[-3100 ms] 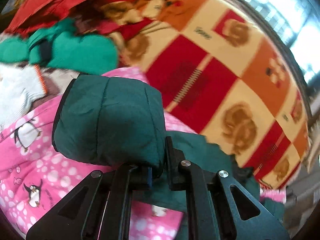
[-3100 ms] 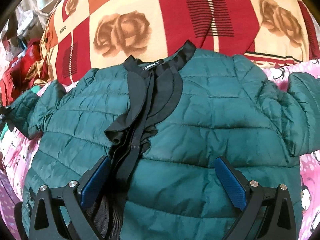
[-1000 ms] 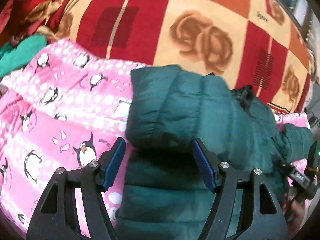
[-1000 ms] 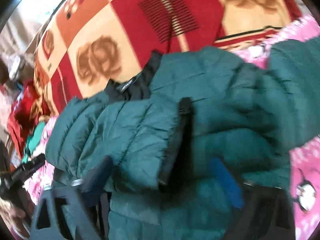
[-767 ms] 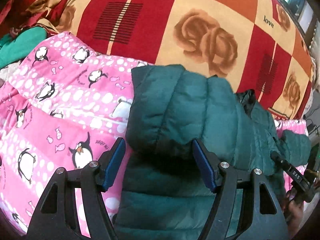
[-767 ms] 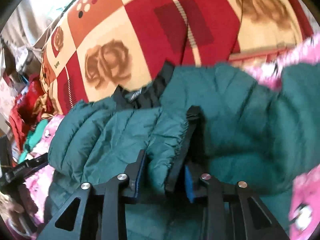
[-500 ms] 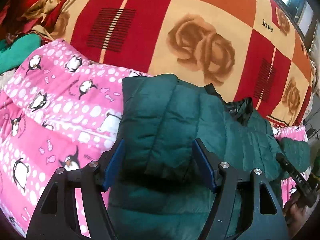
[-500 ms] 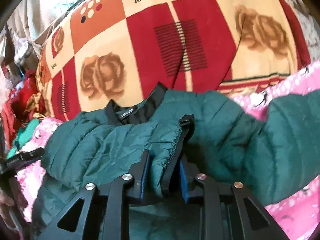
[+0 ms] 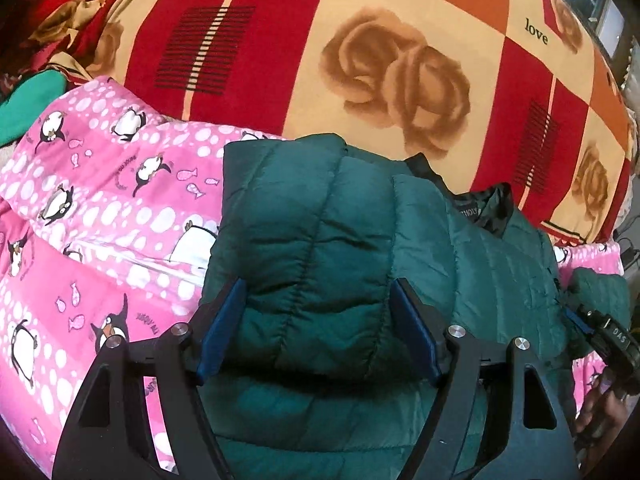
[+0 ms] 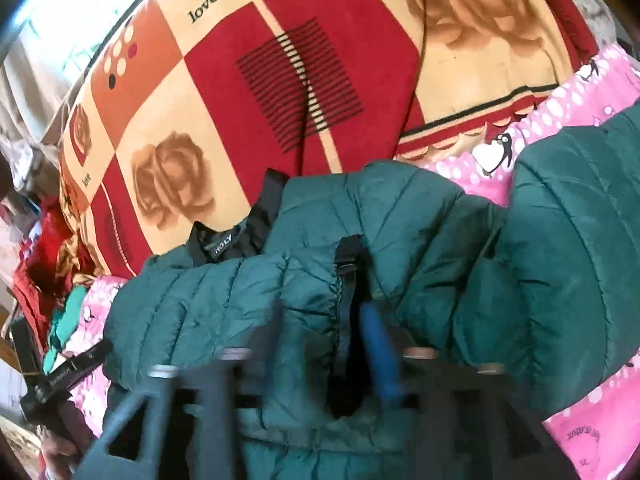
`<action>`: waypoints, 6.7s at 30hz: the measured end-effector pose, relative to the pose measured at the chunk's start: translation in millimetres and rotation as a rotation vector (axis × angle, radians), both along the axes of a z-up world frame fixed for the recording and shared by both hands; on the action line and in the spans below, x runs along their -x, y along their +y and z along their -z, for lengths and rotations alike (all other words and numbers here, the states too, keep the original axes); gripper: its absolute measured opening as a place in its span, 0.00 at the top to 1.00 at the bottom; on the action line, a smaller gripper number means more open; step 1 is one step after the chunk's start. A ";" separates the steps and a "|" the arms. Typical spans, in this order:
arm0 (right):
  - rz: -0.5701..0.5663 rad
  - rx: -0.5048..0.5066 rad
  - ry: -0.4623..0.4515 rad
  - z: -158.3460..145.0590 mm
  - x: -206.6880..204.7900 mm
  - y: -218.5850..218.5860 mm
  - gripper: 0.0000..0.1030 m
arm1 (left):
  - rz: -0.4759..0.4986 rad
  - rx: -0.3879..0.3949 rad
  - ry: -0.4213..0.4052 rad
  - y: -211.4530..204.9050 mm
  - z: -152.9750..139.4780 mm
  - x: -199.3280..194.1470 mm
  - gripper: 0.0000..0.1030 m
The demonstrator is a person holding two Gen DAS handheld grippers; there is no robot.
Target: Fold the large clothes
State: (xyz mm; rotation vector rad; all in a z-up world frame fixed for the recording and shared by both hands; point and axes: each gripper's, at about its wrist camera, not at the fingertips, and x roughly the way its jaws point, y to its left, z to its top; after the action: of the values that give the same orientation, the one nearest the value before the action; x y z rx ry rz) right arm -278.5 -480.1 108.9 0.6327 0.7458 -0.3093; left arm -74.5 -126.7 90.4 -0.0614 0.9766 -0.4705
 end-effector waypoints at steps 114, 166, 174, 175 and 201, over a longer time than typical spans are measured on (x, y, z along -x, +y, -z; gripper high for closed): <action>-0.150 0.260 0.208 23.7 -19.2 74.9 0.30 | -0.002 -0.242 -0.286 -48.5 -18.7 69.3 0.11; 0.062 0.316 0.139 -9.0 65.1 -7.5 0.30 | 0.066 -0.060 -0.049 -141.9 2.7 67.9 0.11; 0.168 0.293 0.128 -17.9 87.3 -45.7 0.30 | 0.074 -0.045 -0.044 -134.9 -5.1 72.6 0.11; 0.189 0.292 0.130 -18.8 90.5 -51.0 0.30 | 0.069 -0.022 -0.040 -130.0 -11.1 72.6 0.11; 0.636 0.129 0.037 -21.1 211.0 -198.5 0.15 | 0.055 -0.037 -0.124 -103.4 -30.2 59.7 0.11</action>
State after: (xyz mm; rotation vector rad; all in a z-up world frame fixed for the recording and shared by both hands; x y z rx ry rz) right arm -489.5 -678.6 130.0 0.7321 0.5380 -0.9475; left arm -134.2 -230.0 120.6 0.0273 0.8669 -0.5004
